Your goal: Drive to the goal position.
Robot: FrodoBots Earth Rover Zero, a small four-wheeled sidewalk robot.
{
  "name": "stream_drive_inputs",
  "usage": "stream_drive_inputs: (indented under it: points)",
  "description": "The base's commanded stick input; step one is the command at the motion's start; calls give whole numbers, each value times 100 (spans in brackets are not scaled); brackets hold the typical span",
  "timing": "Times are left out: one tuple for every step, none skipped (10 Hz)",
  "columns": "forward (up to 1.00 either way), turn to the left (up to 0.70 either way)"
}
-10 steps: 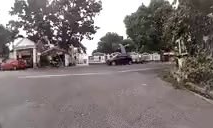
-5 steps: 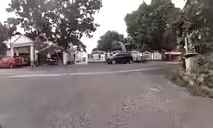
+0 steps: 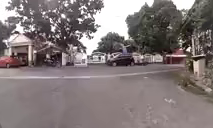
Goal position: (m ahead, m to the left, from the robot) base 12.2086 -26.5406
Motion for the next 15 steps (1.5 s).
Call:
stream_drive_inputs:
  points:
    - [100, -38]
    - [100, -40]
    - [100, -40]
    - [100, -40]
    - [100, -39]
    - [100, 0]
    - [100, 0]
    - [100, 0]
    - [100, 0]
    - [100, 0]
    - [100, 0]
    - [100, 0]
    - [100, 0]
    - [100, 0]
    - [100, 0]
